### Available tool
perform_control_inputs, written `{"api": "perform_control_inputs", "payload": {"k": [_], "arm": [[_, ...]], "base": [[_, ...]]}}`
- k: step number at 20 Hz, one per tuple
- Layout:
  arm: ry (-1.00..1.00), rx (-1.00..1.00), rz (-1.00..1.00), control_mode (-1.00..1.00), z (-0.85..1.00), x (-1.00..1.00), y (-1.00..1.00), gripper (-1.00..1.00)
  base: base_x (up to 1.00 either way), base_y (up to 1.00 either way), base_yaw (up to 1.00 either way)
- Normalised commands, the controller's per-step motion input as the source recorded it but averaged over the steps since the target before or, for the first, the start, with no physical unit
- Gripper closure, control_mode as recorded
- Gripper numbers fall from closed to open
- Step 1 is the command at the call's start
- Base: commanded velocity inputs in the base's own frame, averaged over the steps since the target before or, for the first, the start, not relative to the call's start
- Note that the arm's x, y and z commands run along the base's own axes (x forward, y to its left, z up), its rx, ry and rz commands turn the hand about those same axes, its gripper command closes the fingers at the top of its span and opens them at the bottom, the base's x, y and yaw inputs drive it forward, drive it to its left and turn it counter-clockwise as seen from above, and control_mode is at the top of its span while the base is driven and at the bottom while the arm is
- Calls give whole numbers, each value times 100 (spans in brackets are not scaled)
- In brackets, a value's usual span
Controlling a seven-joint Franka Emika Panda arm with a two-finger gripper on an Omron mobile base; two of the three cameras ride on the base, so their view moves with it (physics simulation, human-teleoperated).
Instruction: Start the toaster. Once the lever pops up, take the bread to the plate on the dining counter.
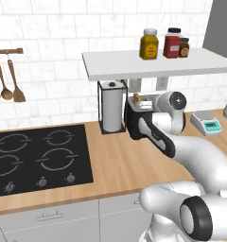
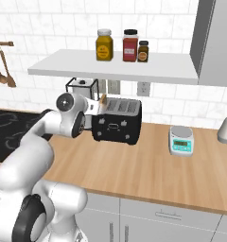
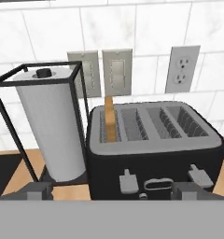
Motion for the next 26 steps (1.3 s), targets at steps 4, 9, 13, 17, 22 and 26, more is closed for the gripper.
{"api": "perform_control_inputs", "payload": {"k": [4,9,13,17,22,26], "arm": [[-8,-6,0,-100,12,21,-10,-100],[21,0,0,-100,51,27,-2,-100],[0,0,0,-100,1,16,0,-100],[-17,0,0,-100,-26,5,0,-100],[-2,1,0,-100,-29,4,0,-100],[0,1,0,-100,-7,11,0,-100]], "base": [[0,0,0],[0,0,0],[0,0,0],[0,0,0],[0,0,0],[0,0,0]]}}
